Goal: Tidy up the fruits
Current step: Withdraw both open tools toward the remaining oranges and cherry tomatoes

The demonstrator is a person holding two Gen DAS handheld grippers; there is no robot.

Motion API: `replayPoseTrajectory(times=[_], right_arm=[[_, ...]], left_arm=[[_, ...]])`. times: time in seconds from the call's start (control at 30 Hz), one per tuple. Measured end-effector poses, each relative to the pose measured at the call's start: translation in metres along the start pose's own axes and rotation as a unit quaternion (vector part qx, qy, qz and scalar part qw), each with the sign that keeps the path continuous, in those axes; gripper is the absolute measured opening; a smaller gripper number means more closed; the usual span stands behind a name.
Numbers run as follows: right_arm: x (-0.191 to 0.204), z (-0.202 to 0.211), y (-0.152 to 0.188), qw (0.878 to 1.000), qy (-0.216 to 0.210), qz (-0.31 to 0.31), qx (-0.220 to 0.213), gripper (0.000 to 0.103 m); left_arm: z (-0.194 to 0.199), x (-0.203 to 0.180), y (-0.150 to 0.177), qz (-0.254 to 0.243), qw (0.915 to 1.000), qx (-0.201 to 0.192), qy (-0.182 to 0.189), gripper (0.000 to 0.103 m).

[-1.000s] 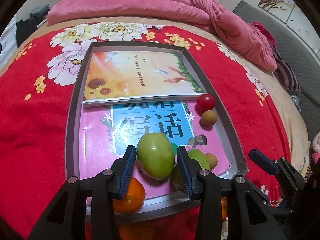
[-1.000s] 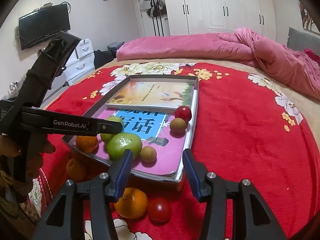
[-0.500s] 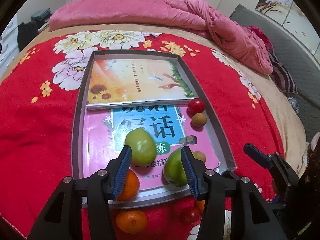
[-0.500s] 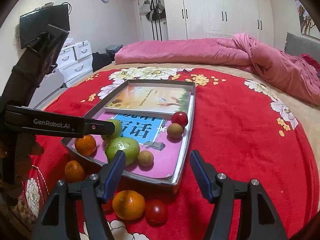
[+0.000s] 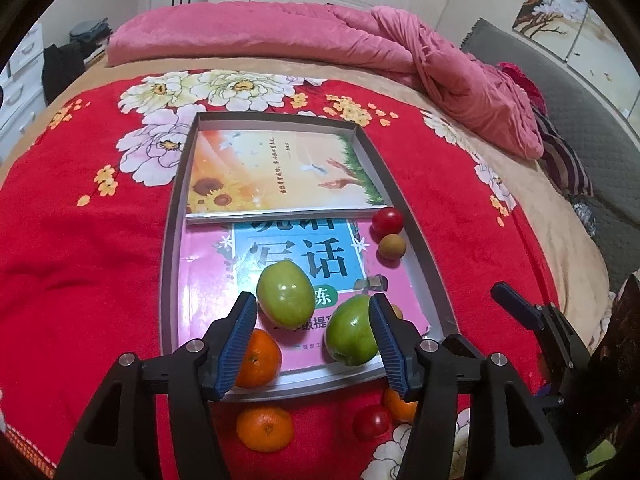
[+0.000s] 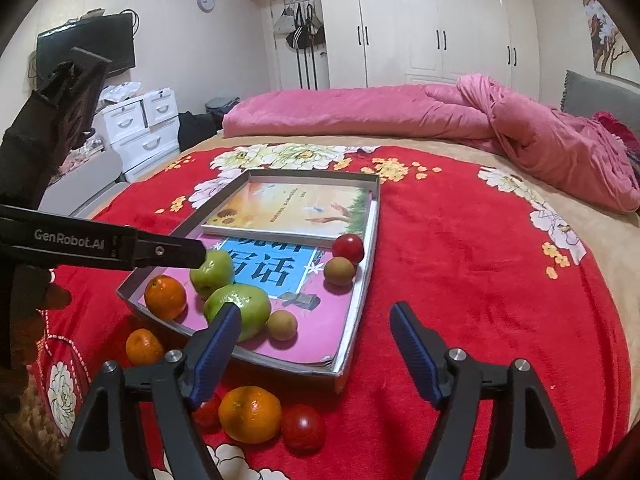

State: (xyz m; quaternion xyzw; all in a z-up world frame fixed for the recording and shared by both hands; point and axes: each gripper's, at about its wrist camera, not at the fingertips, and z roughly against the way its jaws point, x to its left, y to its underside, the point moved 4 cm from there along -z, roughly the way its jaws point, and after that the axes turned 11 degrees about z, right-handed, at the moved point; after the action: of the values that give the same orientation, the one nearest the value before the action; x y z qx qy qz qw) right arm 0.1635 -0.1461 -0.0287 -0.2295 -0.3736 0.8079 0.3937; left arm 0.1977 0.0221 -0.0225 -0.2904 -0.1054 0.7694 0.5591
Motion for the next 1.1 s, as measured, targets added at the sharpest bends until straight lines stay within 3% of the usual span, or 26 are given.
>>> replayPoseTrajectory(times=[0.07, 0.5, 1.1], right_arm=[[-0.002, 0.002, -0.001, 1.000, 0.004, -0.002, -0.002, 0.080], [-0.016, 0.010, -0.003, 0.999, 0.024, -0.021, -0.013, 0.085], [-0.030, 0.019, 0.003, 0.998, 0.038, -0.040, -0.003, 0.086]], left_arm=[[0.004, 0.001, 0.000, 0.002, 1.0000, -0.005, -0.003, 0.075], [0.017, 0.009, 0.002, 0.009, 0.9998, -0.014, -0.005, 0.076], [0.025, 0.027, 0.014, 0.007, 0.9997, -0.009, -0.023, 0.076]])
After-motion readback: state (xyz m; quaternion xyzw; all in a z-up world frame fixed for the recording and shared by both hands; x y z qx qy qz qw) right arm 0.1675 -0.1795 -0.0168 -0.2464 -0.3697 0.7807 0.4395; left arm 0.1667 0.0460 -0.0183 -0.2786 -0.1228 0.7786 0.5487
